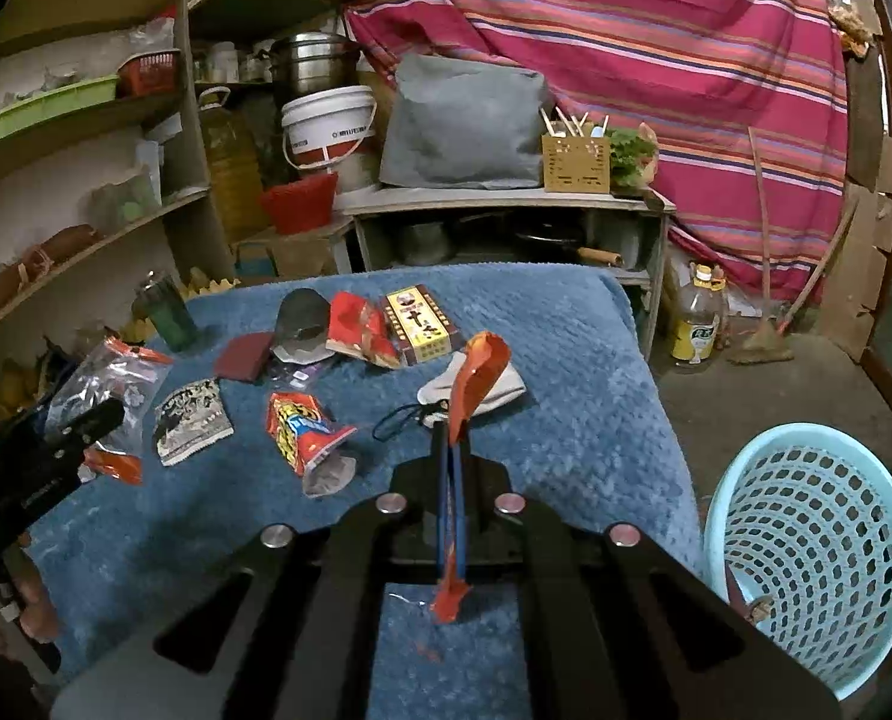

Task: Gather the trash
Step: 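Carry both bags over the basket and open the left tool to drop the zip bag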

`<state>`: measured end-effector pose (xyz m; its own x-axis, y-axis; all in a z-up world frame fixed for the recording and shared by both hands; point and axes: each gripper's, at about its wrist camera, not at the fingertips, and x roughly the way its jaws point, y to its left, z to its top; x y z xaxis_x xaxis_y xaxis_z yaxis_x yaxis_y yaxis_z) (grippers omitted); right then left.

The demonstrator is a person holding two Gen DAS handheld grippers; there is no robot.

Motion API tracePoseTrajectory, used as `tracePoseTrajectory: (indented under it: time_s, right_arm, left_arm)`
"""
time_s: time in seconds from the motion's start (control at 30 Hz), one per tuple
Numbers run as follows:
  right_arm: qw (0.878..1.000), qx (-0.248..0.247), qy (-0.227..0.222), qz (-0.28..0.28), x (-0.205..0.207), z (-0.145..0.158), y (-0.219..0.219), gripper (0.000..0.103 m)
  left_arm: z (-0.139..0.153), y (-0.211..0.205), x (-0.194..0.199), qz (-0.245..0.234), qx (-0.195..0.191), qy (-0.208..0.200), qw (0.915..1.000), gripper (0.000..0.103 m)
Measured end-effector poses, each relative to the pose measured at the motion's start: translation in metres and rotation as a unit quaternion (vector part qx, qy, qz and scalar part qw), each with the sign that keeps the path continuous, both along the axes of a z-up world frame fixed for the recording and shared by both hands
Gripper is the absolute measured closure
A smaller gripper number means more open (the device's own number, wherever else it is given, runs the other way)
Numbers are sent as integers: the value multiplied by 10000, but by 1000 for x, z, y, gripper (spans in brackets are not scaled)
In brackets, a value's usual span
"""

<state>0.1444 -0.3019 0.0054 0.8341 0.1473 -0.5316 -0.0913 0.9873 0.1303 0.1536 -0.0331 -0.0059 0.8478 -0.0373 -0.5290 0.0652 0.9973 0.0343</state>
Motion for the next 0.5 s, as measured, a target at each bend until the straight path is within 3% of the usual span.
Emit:
tracePoseTrajectory:
  time_s: [0.5]
  right_arm:
    - [9999,-99,-30,-83,-7,1,-25,101]
  left_arm:
    - [10,-35,6,-290,-13,-56,9996,60]
